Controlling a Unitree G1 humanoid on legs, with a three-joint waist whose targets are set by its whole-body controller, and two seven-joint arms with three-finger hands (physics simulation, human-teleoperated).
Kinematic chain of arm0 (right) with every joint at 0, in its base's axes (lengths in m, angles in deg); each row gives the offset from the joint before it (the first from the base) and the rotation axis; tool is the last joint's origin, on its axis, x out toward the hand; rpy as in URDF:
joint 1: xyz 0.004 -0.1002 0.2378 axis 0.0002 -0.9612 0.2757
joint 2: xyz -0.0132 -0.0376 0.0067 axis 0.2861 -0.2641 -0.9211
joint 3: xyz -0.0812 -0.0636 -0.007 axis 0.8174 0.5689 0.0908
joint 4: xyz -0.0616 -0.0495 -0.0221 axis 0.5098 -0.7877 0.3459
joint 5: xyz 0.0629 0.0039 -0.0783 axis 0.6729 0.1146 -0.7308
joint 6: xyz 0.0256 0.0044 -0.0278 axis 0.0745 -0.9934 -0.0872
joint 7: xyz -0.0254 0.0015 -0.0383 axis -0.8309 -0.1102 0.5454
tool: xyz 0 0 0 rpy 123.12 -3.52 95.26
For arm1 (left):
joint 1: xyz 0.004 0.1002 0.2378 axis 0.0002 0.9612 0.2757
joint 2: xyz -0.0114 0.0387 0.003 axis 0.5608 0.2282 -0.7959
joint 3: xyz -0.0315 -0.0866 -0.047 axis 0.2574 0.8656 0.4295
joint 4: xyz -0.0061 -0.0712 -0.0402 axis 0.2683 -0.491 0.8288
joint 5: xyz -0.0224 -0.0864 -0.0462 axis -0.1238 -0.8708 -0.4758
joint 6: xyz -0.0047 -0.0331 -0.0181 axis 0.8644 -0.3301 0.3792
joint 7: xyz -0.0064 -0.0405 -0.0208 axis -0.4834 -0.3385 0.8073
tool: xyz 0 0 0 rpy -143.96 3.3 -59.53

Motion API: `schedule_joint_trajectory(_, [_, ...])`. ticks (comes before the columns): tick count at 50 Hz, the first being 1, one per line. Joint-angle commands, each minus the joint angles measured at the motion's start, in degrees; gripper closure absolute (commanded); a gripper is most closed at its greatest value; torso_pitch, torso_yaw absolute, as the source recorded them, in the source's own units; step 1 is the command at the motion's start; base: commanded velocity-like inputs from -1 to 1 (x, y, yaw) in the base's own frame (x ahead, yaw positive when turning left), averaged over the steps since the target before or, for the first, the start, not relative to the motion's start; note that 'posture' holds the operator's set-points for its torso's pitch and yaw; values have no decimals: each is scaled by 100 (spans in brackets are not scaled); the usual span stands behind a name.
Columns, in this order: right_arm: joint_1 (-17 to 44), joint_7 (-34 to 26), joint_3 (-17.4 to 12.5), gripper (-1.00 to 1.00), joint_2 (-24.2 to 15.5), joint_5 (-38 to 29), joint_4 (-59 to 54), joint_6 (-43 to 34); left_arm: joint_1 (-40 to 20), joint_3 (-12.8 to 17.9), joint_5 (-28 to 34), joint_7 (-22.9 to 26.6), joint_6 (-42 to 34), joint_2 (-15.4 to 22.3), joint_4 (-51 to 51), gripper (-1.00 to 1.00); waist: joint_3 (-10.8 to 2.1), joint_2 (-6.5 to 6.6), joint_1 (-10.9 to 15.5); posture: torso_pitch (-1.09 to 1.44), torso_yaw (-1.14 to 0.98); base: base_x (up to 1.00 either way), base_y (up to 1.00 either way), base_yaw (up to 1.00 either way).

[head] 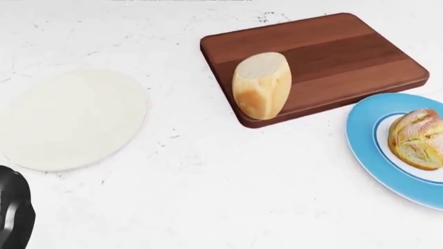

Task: Place all breads on the cutting board.

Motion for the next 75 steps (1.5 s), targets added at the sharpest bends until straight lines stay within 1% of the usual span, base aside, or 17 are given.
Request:
schedule_joint_trajectory(1, [208, -132, -77, -100, -107, -188, 129, 141, -235, 55, -5, -5, -69, 106, 256, -100, -189, -18, -3, 0, 0, 0, 0, 0])
schedule_joint_trajectory(8, [-118, -1151, -10, -100, -602, -529, 437, 77, -99, 77, -12, 45, -199, 174, 501, -100, -173, -28, 10, 0, 0, 0, 0, 0])
schedule_joint_trajectory(12, [11, -1706, 120, -100, -826, -814, 316, 151, -29, 99, -15, 59, -182, 174, 498, -100, -174, -30, 0, 0, 0, 0, 0, 0])
schedule_joint_trajectory(17, [-38, -2476, 208, -100, -996, -1287, 351, 108, -75, -35, 17, 207, -143, 264, 224, -100, -169, -24, -11, 0, 0, 0, 0, 0])
schedule_joint_trajectory(25, [-20, -3925, 297, -100, -1386, -1999, 443, 36, -197, -615, 239, 1316, -426, 718, 169, -100, -159, -19, -14, 0, 0, 0, 0, 0])
schedule_joint_trajectory(30, [-445, -4747, 167, -100, -1462, -2403, 830, 130, -137, -547, 581, 1727, -634, 731, 365, -100, -136, -36, -15, 0, 0, 0, 0, 0])
schedule_joint_trajectory(33, [-622, -5248, 134, -100, -1522, -2641, 1031, 177, -91, -620, 763, 1969, -737, 788, 479, -100, -144, -34, -23, 0, 0, 0, 0, 0])
schedule_joint_trajectory(36, [-761, -5523, 44, -100, -1447, -2897, 1123, 269, -84, -620, 953, 2151, -770, 775, 524, -100, -154, -27, -29, 0, 0, 0, 0, 0])
schedule_joint_trajectory(41, [-1026, -5751, -248, -100, -1352, -3197, 1261, 461, -1, -530, 1210, 2306, -810, 663, 601, -100, -160, -35, -31, 0, 0, 0, 0, 0])
schedule_joint_trajectory(46, [-1303, -5955, -473, -80, -1408, -3312, 1411, 559, -10, -516, 1393, 2448, -824, 614, 604, -100, -177, -51, -23, 0, 0, 0, 0, 0])
schedule_joint_trajectory(47, [-1356, -5987, -506, -75, -1415, -3326, 1444, 573, 14, -514, 1428, 2473, -812, 602, 609, -100, -178, -54, -20, 0, 0, 0, 0, 0])
schedule_joint_trajectory(48, [-1425, -6012, -543, -58, -1428, -3322, 1480, 578, -27, -517, 1461, 2494, -843, 591, 602, -100, -176, -56, -21, 0, 0, 0, 0, 0])
schedule_joint_trajectory(49, [-1494, -6019, -576, -56, -1428, -3304, 1521, 578, -17, -503, 1489, 2518, -815, 582, 584, -100, -178, -59, -23, 0, 0, 0, 0, 0])
schedule_joint_trajectory(53, [-1719, -6022, -638, -63, -1486, -3198, 1692, 546, 9, -474, 1594, 2588, -788, 545, 580, -100, -185, -76, -20, 0, 0, 0, 0, 0])
schedule_joint_trajectory(59, [-2194, -6004, -791, -58, -1567, -3020, 2081, 508, -4, -448, 1709, 2679, -799, 515, 580, -100, -196, -98, -14, 0, 0, 0, 0, 0])
schedule_joint_trajectory(66, [-2345, -5965, -748, -52, -1365, -3130, 2257, 501, -99, -406, 1767, 2701, -778, 441, 476, -100, -200, -111, -20, 0, 0, 0, 0, 0])
schedule_joint_trajectory(75, [-2688, -5786, -862, -48, -1047, -3210, 2307, 788, -166, -375, 1782, 2677, -800, 367, 431, -100, -208, -110, -18, 0, 0, 0, 0, 0])
